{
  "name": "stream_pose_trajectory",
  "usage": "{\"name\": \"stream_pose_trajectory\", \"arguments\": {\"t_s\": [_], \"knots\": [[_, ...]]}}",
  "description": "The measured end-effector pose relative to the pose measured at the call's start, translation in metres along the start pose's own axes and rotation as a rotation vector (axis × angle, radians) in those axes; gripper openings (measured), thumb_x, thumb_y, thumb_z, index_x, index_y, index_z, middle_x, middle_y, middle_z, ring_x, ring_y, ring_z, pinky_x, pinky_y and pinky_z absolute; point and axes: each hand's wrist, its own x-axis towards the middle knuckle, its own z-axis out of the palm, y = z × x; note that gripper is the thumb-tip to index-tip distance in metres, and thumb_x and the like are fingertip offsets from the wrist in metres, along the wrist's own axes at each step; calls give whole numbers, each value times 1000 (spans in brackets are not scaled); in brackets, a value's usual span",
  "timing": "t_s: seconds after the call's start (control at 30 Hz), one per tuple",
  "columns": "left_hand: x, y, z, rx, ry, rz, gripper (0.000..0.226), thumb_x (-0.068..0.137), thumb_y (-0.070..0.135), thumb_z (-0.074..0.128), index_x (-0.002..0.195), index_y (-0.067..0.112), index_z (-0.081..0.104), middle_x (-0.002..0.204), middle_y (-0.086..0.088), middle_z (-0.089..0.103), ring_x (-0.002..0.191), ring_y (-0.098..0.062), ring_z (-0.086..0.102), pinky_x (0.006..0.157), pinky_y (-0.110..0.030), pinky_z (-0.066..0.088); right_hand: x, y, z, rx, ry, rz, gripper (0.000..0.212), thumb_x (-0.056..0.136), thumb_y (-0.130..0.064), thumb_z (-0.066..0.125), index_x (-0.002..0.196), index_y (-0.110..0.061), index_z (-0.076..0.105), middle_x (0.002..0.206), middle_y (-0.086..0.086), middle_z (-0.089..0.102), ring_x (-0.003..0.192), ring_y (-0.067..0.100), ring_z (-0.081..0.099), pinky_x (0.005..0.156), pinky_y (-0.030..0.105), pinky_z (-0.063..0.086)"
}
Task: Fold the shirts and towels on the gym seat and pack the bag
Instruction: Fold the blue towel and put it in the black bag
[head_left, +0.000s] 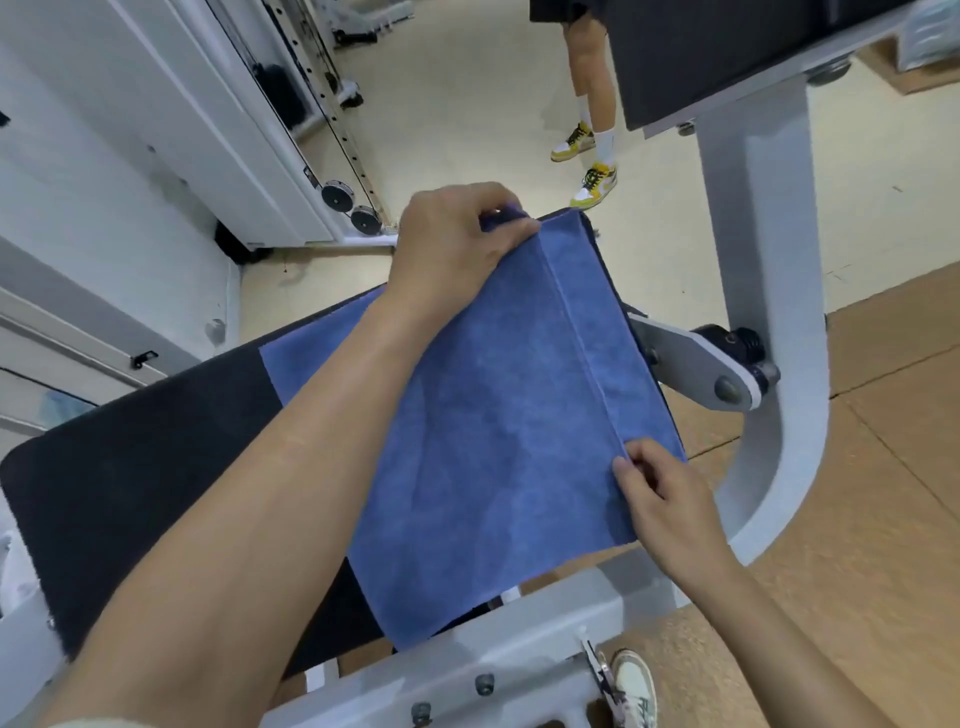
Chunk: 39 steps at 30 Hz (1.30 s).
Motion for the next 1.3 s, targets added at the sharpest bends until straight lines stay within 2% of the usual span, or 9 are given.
{"name": "stream_pose_trajectory", "arguments": {"t_s": [0.13, 0.33, 0.43, 0.5, 0.6, 0.87, 0.97, 1.1, 1.3], "knots": [[21, 6, 37, 79, -126, 60, 16, 86, 34, 68, 86, 19, 76, 79, 5, 70, 79, -12, 61, 75, -29, 47, 7, 2, -12, 198, -61, 86, 30, 96, -16, 51, 71, -1, 45, 62, 3, 41, 56, 11, 38, 55, 27, 30], [29, -10, 63, 142, -124, 38, 28, 92, 41, 59, 88, 17, 74, 71, 3, 59, 75, -16, 53, 72, -37, 44, 6, -4, -27, 382, 9, 100, 18, 71, -19, 39, 58, -13, 29, 58, -6, 29, 54, 6, 29, 49, 19, 23], [32, -12, 62, 125, -131, 30, 34, 92, 43, 58, 81, 14, 71, 68, 0, 60, 73, -20, 55, 71, -41, 45, 2, 4, -29, 273, 61, 58, 19, 77, -21, 39, 62, -9, 39, 56, -7, 37, 54, 6, 36, 51, 19, 28], [35, -12, 61, 128, -144, 29, 34, 89, 45, 60, 80, 14, 71, 69, -4, 64, 74, -23, 58, 72, -42, 47, -1, 14, -29, 81, 120, 23, 22, 88, -24, 43, 69, -16, 50, 58, -3, 48, 58, 10, 46, 54, 22, 34], [40, -10, 61, 163, -147, 34, 28, 86, 46, 64, 81, 21, 73, 66, 2, 62, 73, -21, 58, 69, -36, 46, -1, 27, -21, -64, 166, 1, 20, 94, -23, 50, 74, -24, 48, 58, -2, 47, 63, 14, 49, 58, 30, 38], [46, -7, 64, 224, -122, 17, 30, 82, 54, 66, 90, 26, 75, 74, 8, 60, 82, -19, 62, 74, -34, 49, 1, 35, -21, 193, 207, 52, 9, 94, -26, 58, 88, -25, 65, 65, 13, 59, 58, 19, 51, 50, 18, 35], [46, -9, 64, 184, -112, 12, 31, 81, 53, 68, 90, 25, 75, 69, 10, 58, 78, -17, 61, 73, -32, 48, -2, 36, -22, 181, 279, 38, 8, 91, -29, 60, 85, -29, 65, 63, 6, 60, 56, 14, 53, 50, 15, 37], [46, -11, 66, 155, -97, 10, 27, 79, 54, 68, 86, 29, 73, 63, 14, 54, 71, -11, 56, 70, -30, 46, -2, 44, -16, 45, 376, 18, 23, 88, -37, 56, 90, -16, 65, 88, -2, 58, 77, 9, 56, 67, 10, 40], [44, -9, 69, 198, -106, 30, 25, 81, 53, 65, 98, 36, 72, 61, 20, 48, 72, -8, 50, 68, -25, 40, -1, 50, -23, 38, 286, -5, 13, 82, -28, 72, 90, -22, 63, 90, -8, 62, 79, 5, 60, 68, 11, 47]]}}
